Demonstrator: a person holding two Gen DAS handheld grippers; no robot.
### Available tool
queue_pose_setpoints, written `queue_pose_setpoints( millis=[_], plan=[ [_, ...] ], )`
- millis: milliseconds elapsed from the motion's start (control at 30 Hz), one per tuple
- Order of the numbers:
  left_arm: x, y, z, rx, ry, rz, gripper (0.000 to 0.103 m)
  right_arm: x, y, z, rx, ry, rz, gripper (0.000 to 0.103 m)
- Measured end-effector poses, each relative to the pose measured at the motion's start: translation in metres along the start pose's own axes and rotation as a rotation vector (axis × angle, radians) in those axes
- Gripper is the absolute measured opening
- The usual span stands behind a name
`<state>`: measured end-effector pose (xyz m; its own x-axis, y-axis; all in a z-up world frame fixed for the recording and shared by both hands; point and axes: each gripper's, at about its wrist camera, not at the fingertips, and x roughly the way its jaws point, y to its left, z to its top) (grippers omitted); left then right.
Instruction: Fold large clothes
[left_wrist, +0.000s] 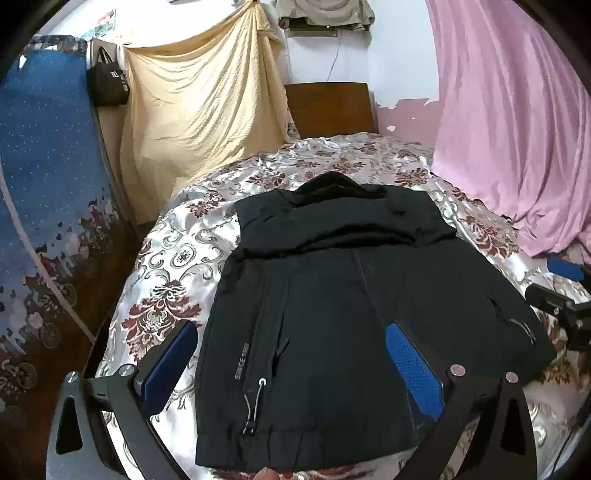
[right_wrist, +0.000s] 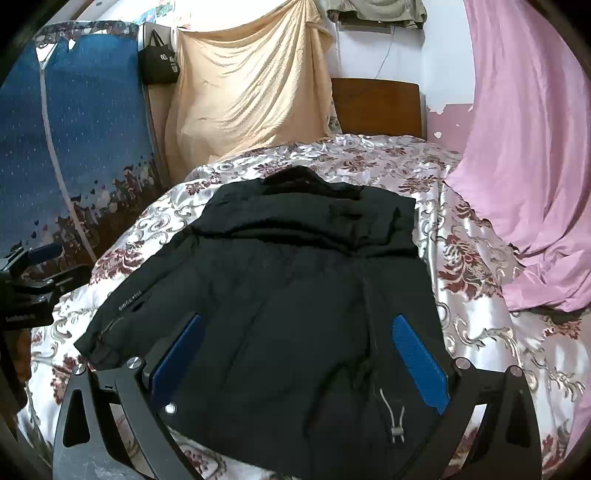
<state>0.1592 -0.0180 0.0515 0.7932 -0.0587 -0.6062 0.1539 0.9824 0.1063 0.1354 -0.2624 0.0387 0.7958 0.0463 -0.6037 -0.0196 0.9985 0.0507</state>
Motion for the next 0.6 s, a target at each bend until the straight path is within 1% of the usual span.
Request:
queue_pose_setpoints(
  millis=[133,233,267,333,433,467,533,600],
  plan=[
    [-0.001,0.010,-0.017,0.007,0.022,-0.050,0.103,-0.010,0.001,-0.010,-0.023,0.000,-0.014,0.100],
    [0.002,0.020,-0.038,0.011,0.073,-0.166,0.103,-0.016,0.003,-0.023,-0.057,0.010,-0.026,0.100],
    [0.003,0.021,-0.044,0.017,0.091,-0.190,0.103,-0.017,0.004,-0.027,-0.070,0.016,-0.025,0.100],
    [0.007,0.021,-0.056,0.052,0.123,-0.192,0.103,-0.017,0.006,-0.034,-0.098,0.030,-0.023,0.100],
    [0.015,0.015,-0.076,0.154,0.179,-0.143,0.103,-0.014,0.013,-0.044,-0.156,0.058,-0.034,0.100],
    [0.017,0.014,-0.080,0.177,0.194,-0.138,0.103,-0.013,0.015,-0.047,-0.169,0.067,-0.035,0.100],
    [0.021,0.012,-0.088,0.211,0.233,-0.143,0.103,-0.011,0.017,-0.051,-0.170,0.084,-0.029,0.100],
    [0.027,0.013,-0.094,0.223,0.285,-0.165,0.103,-0.007,0.017,-0.058,-0.161,0.109,-0.022,0.100]
  ],
)
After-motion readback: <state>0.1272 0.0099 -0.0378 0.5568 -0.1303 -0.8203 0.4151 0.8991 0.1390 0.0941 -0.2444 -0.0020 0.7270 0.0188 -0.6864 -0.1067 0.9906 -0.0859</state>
